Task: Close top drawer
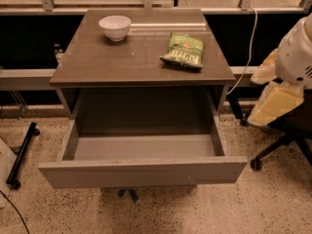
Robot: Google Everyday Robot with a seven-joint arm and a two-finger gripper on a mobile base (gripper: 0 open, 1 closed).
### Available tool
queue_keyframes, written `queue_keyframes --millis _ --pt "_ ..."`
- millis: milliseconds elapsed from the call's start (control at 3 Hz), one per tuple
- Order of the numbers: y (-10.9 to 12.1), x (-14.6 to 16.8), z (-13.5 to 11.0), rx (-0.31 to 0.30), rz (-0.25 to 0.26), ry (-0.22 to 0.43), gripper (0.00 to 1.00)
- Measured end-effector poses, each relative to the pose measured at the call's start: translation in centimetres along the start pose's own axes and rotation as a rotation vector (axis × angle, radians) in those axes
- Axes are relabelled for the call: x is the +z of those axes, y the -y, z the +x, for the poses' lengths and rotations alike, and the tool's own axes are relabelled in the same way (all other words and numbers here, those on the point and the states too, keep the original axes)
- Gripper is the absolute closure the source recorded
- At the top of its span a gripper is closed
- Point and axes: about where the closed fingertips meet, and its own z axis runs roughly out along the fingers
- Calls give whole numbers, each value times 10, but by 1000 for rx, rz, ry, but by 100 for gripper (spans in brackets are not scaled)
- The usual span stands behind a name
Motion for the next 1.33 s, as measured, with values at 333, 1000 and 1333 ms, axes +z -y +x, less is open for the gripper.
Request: queue_keyframes --millis 333,1000,1333 --pt "-12 45 1 59 -27 47 60" --pt "-18 103 8 94 -50 122 100" --pt "-23 118 10 105 -71 104 100"
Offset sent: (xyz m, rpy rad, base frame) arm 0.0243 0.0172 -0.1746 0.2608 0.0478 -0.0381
